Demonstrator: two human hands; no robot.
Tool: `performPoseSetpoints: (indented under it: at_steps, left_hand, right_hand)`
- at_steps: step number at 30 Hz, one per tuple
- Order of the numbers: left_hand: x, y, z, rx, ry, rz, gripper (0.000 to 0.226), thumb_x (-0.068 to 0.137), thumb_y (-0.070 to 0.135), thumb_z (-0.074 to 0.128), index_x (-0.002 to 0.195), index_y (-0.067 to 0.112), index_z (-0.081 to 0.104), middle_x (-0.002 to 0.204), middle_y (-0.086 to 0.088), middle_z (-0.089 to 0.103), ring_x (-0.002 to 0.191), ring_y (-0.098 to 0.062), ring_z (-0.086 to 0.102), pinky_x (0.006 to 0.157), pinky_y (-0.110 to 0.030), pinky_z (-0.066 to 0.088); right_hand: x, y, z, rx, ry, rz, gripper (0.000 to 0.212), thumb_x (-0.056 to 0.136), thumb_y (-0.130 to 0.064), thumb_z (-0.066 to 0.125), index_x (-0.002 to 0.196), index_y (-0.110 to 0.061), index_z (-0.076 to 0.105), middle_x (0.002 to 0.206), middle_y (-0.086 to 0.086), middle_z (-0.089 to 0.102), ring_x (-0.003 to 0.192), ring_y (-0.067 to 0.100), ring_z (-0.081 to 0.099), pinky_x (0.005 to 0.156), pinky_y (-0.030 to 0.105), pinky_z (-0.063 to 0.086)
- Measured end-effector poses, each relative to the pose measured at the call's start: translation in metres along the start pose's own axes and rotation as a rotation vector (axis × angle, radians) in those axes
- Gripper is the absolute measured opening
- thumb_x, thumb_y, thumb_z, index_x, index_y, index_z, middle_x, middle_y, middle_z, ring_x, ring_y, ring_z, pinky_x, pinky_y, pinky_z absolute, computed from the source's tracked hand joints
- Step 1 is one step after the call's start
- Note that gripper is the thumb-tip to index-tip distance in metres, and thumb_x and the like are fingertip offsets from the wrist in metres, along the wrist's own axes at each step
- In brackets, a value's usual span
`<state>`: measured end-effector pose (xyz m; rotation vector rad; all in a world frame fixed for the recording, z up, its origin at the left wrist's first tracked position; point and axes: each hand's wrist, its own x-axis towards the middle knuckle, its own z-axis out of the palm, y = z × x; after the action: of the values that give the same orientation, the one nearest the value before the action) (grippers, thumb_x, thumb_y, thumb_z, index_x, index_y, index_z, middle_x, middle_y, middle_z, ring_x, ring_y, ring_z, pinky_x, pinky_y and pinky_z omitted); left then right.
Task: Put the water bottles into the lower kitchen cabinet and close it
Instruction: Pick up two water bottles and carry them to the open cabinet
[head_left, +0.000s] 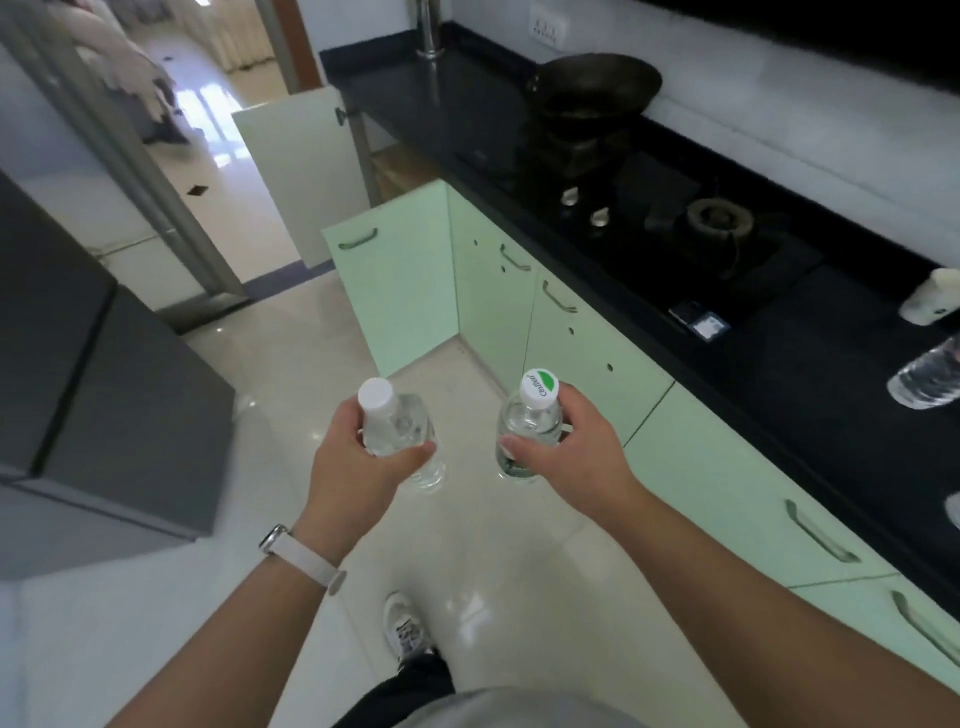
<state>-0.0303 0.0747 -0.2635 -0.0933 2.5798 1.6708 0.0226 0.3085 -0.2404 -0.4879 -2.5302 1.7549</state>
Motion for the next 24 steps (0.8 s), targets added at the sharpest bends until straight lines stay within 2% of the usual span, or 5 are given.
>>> performPoseSetpoints:
  at_steps: [2, 7, 12, 19, 24]
  left_hand:
    - [0.027, -0.011, -0.021, -0.023, 0.006, -0.02, 0.067, 0.061, 0.029, 0.095, 0.118, 0.026, 0.059, 0.108, 0.008, 0.07, 0.097, -0.015, 0.068, 0.085, -0.037, 0.055]
    - [0.091, -0.025, -0.083, -0.055, 0.026, -0.014, 0.062, 0.067, 0.022, 0.093, 0.118, 0.021, 0.058, 0.104, 0.009, 0.067, 0.094, -0.008, 0.064, 0.073, -0.021, 0.046]
    - [0.141, -0.035, -0.138, -0.065, 0.077, -0.001, 0.065, 0.067, 0.022, 0.093, 0.121, 0.019, 0.057, 0.107, 0.006, 0.067, 0.097, -0.015, 0.064, 0.079, -0.028, 0.049]
    - [0.187, -0.051, -0.178, -0.104, 0.168, -0.047, 0.069, 0.061, 0.035, 0.092, 0.12, 0.027, 0.058, 0.107, 0.012, 0.068, 0.099, -0.013, 0.067, 0.091, -0.042, 0.056]
    - [0.231, -0.055, -0.186, -0.091, 0.203, -0.077, 0.063, 0.066, 0.019, 0.094, 0.119, 0.023, 0.06, 0.104, 0.009, 0.07, 0.095, -0.01, 0.068, 0.084, -0.032, 0.055]
  right_hand:
    - [0.02, -0.015, 0.027, -0.016, -0.003, 0.004, 0.049, 0.071, -0.032, 0.085, 0.109, -0.045, 0.057, 0.101, -0.021, 0.066, 0.088, -0.008, 0.061, 0.077, 0.016, 0.047]
    - [0.067, -0.064, 0.095, -0.036, -0.007, -0.012, 0.045, 0.073, -0.031, 0.085, 0.1, -0.05, 0.054, 0.098, -0.022, 0.064, 0.084, -0.011, 0.061, 0.073, 0.014, 0.046]
    - [0.111, -0.108, 0.149, -0.02, -0.022, -0.07, 0.045, 0.074, -0.026, 0.085, 0.094, -0.052, 0.053, 0.093, -0.023, 0.064, 0.08, -0.013, 0.061, 0.067, 0.006, 0.045]
    - [0.172, -0.141, 0.208, -0.041, -0.121, -0.132, 0.044, 0.074, -0.024, 0.085, 0.093, -0.05, 0.054, 0.092, -0.02, 0.064, 0.078, -0.007, 0.063, 0.066, 0.009, 0.046]
    - [0.226, -0.142, 0.238, -0.032, -0.2, -0.125, 0.037, 0.074, -0.022, 0.085, 0.09, -0.04, 0.058, 0.086, -0.017, 0.067, 0.074, -0.006, 0.065, 0.064, 0.011, 0.05]
